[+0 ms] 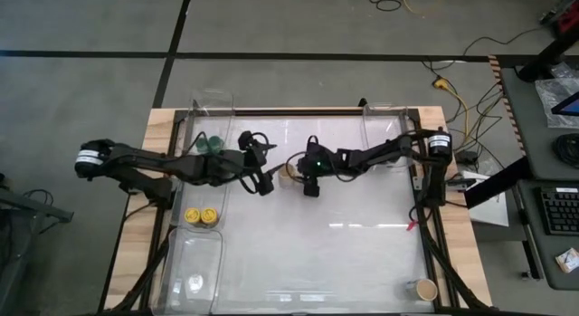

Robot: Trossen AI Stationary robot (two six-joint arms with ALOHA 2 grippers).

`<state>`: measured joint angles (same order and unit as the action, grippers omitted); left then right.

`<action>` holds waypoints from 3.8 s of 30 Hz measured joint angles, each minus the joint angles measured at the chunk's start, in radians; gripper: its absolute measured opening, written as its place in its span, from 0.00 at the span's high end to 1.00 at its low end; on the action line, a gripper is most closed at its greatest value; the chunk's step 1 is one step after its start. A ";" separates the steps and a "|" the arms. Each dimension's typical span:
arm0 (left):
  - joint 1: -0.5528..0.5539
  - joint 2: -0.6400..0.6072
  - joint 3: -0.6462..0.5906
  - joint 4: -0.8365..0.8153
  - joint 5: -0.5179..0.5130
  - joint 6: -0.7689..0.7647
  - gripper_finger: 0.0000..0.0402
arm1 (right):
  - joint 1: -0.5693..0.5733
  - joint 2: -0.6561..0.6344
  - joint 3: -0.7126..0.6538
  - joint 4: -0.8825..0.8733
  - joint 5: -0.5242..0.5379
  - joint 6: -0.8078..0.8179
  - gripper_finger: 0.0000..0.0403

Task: Sort spices by type
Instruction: Move the top brown spice bottle a few centimeters to be taken by the other gripper

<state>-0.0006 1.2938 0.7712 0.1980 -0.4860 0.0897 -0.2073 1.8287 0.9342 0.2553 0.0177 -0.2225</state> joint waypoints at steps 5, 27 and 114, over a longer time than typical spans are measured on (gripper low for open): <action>0.000 0.011 0.000 -0.039 -0.001 -0.043 0.31 | 0.059 0.008 0.006 0.093 0.000 0.057 0.53; -0.113 0.000 -0.008 -0.278 -0.001 -0.265 0.31 | 0.220 0.041 0.053 0.234 0.011 0.248 0.52; -0.174 0.216 0.360 -0.995 0.075 -0.777 0.24 | 0.255 0.273 0.225 0.152 0.046 0.180 0.54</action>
<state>-0.1749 1.5097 1.1313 -0.7972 -0.4114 -0.6872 0.0478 2.1020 1.1595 0.4073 0.0635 -0.0429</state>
